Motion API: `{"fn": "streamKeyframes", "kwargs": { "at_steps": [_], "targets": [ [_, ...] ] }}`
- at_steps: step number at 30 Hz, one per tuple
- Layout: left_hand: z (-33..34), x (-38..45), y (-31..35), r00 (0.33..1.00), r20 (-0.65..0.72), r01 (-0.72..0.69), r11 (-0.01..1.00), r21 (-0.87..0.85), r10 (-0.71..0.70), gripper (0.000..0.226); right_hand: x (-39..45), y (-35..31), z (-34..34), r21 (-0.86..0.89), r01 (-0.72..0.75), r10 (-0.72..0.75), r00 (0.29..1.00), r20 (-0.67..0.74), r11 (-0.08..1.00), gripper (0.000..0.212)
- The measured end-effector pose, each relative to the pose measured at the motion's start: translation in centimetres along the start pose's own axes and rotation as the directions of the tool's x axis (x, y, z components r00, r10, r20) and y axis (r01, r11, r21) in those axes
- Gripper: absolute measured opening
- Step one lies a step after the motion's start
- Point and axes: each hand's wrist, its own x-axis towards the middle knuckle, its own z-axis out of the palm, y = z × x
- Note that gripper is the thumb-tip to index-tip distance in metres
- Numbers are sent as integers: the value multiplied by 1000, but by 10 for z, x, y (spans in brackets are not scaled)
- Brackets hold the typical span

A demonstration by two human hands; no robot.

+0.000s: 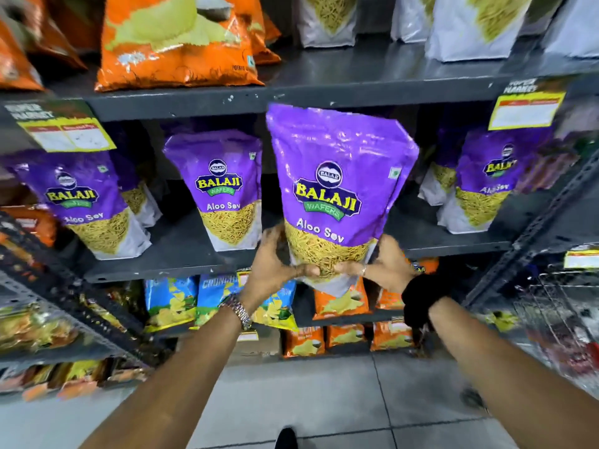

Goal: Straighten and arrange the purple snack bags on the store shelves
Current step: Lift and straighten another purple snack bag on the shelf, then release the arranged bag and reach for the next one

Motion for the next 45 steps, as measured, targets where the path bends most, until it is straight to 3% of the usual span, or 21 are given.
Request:
{"fn": "streamKeyframes", "kwargs": {
  "at_steps": [3,8,12,17,26,29,38,41,45],
  "targets": [
    [8,-17,49,991,-104,-95,992,-82,86,91,-11,-47,-34,19,163,-163,986,33,987,57],
    [6,0,140,945,-231,-251,966,-60,231,90,-7,-138,-83,126,369,-371,929,-6,921,46],
    [1,30,207,884,-327,-343,939,32,335,82,21,-193,-113,143,476,-472,880,-58,868,35],
    [-6,78,258,817,-406,-382,912,150,409,88,64,-232,-127,196,547,-505,833,-225,814,26],
    [-8,163,254,828,-405,-298,916,267,388,74,156,-222,-120,150,532,-469,824,-319,833,35],
    [-7,188,252,867,-363,-246,927,282,340,75,177,-219,-126,119,510,-456,834,-310,852,38],
    [-2,203,253,886,-340,-242,941,238,314,86,187,-218,-137,99,458,-406,854,-325,884,42],
    [2,182,246,837,-399,-273,917,291,375,95,166,-210,-143,121,488,-407,821,-400,865,45],
    [20,138,226,719,-438,-511,837,194,540,66,112,-172,-148,-52,563,-522,723,-453,825,33]
  ]
}}
